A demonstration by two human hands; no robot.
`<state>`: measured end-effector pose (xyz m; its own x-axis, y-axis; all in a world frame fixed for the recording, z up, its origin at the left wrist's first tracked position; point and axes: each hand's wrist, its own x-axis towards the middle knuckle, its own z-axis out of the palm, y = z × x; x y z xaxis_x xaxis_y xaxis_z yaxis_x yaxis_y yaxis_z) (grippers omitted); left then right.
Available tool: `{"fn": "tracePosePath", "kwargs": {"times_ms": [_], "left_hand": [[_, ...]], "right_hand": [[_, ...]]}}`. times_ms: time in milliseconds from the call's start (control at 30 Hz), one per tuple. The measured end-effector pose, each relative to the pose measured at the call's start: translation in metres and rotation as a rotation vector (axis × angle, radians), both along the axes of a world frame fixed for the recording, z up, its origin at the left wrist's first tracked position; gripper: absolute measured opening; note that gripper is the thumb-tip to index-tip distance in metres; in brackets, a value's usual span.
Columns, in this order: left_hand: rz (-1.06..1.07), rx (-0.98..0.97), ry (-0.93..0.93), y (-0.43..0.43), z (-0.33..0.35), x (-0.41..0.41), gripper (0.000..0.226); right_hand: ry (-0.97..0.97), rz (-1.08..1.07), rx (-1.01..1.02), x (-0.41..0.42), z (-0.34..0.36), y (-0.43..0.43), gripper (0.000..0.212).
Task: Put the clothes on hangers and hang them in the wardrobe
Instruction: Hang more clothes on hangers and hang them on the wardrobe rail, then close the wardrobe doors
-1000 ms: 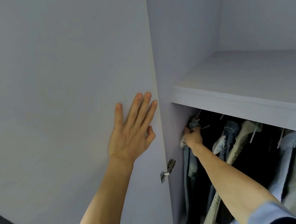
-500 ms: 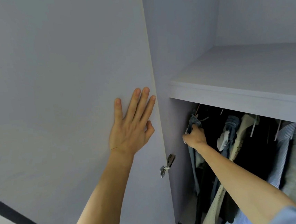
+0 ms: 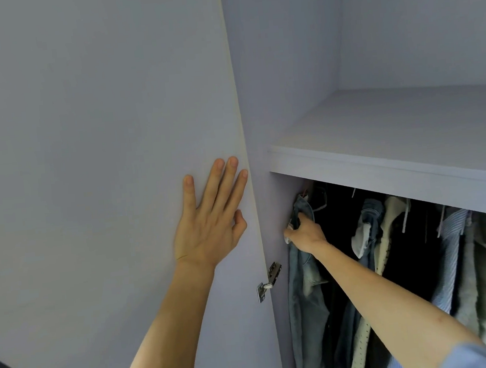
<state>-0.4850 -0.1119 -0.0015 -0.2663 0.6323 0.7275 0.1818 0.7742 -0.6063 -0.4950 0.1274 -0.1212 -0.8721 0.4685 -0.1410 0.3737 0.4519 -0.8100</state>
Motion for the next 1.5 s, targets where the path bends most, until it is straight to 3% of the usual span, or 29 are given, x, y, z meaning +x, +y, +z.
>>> {"fn": "tracePosePath", "kwargs": {"times_ms": [267, 467, 600, 767, 833, 1033, 1500], "left_hand": [[-0.018, -0.007, -0.050, -0.006, 0.001, 0.003, 0.070], [-0.122, -0.011, -0.237, -0.011, 0.010, 0.010, 0.072], [-0.234, -0.053, -0.362, -0.015, 0.014, 0.023, 0.065], [-0.306, 0.083, -0.715, -0.016, -0.024, 0.058, 0.059], [-0.274, 0.103, -0.937, -0.016, -0.048, 0.079, 0.055], [-0.372, 0.076, -1.348, -0.033, -0.110, 0.151, 0.059], [-0.574, 0.052, -1.601, -0.021, -0.164, 0.351, 0.053]], "right_hand": [[-0.150, 0.146, 0.191, 0.049, 0.019, -0.011, 0.061], [-0.114, 0.194, 0.362, 0.127, 0.051, -0.027, 0.056], [-0.023, 0.114, 0.555, 0.196, 0.065, -0.040, 0.047], [0.068, -0.065, 0.778, 0.297, 0.062, -0.067, 0.044], [0.042, -0.126, 0.818, 0.339, 0.052, -0.079, 0.045], [-0.035, -0.286, 0.813, 0.456, 0.019, -0.128, 0.048], [-0.114, -0.394, 0.556, 0.644, -0.015, -0.153, 0.039]]}}
